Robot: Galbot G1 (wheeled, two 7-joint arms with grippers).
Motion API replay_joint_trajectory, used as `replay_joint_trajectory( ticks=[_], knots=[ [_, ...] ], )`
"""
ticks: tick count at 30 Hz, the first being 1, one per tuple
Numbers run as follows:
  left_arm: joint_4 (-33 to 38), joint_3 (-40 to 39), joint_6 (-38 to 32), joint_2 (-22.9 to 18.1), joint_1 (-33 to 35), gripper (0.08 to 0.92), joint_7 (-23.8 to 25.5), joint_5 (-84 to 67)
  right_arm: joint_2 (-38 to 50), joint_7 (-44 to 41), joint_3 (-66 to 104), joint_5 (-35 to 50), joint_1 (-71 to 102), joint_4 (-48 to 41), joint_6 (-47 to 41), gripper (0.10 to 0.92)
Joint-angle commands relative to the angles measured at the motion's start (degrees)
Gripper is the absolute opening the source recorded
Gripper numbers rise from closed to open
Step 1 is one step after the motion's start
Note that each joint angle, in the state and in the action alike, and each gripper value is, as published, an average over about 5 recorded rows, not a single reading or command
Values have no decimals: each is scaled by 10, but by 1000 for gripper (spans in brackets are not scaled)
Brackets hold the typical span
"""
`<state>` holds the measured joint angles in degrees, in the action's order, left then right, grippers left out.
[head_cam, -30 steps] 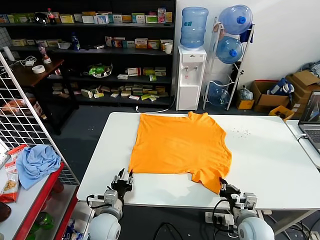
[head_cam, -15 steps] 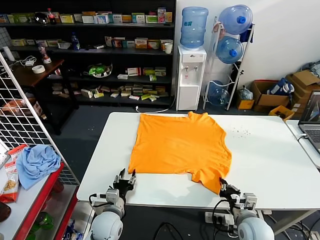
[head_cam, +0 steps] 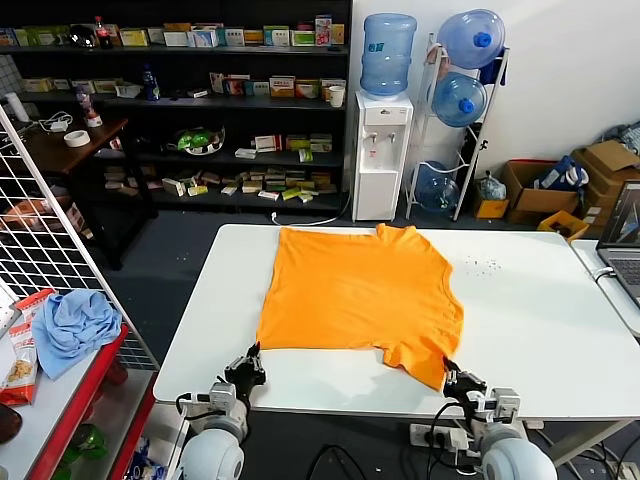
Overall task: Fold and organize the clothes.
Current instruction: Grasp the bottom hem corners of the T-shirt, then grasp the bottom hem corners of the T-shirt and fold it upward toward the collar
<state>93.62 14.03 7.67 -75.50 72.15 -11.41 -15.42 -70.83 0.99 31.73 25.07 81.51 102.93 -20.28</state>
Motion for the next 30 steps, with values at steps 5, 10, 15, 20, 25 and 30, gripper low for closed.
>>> replay_joint_trajectory(
  ticks=[5, 10, 15, 20, 25, 30],
  knots=[
    [118, 2, -4, 48, 82, 92, -5, -8, 47, 0, 41, -17, 135, 140, -7, 124],
    [172, 9, -7, 71, 156, 92, -8, -10, 61, 3, 63, -25, 198, 185, -11, 124],
    [211, 18, -17, 75, 214, 92, -11, 7, 59, 4, 68, -44, 236, 212, -4, 124],
    [219, 24, -26, 74, 223, 92, -12, 18, 54, 8, 60, -49, 219, 224, 8, 124],
    [210, 17, -26, 64, 182, 92, -11, 19, 58, 7, 50, -29, 163, 193, 33, 124],
    [168, 7, -26, 52, 120, 92, -7, 20, 69, 1, 42, -16, 103, 137, 50, 124]
  ],
)
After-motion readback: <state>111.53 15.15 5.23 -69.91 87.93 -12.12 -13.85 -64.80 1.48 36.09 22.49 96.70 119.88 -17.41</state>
